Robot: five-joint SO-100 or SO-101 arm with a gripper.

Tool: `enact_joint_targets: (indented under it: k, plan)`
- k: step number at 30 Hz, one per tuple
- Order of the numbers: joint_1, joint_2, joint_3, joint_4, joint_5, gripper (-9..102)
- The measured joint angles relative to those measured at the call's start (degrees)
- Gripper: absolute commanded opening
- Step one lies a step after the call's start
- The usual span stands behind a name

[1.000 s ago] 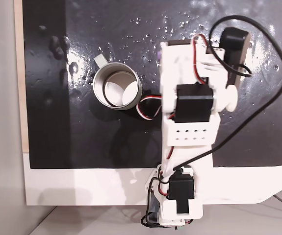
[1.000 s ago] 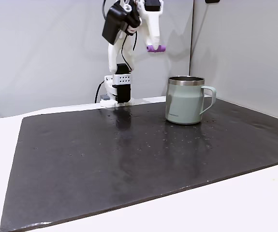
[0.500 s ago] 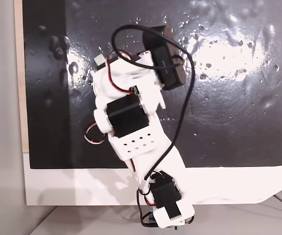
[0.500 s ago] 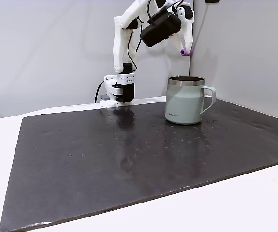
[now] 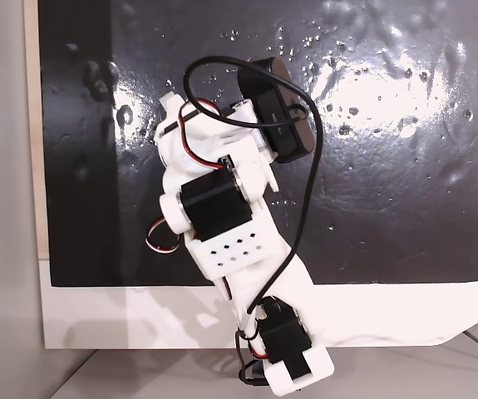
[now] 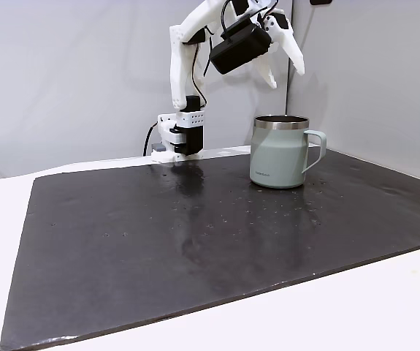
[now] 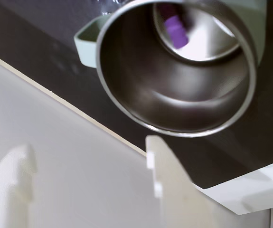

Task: Grasp a pengrip and put it in the cup.

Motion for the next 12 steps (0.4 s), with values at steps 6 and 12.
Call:
enact_joint_targets:
  k: [6, 12]
  plan:
    - [-0.4, 0.4, 0.4, 0.0, -0.1, 27]
    - [-0.2, 0.4, 0.4, 0.0, -0.5, 27]
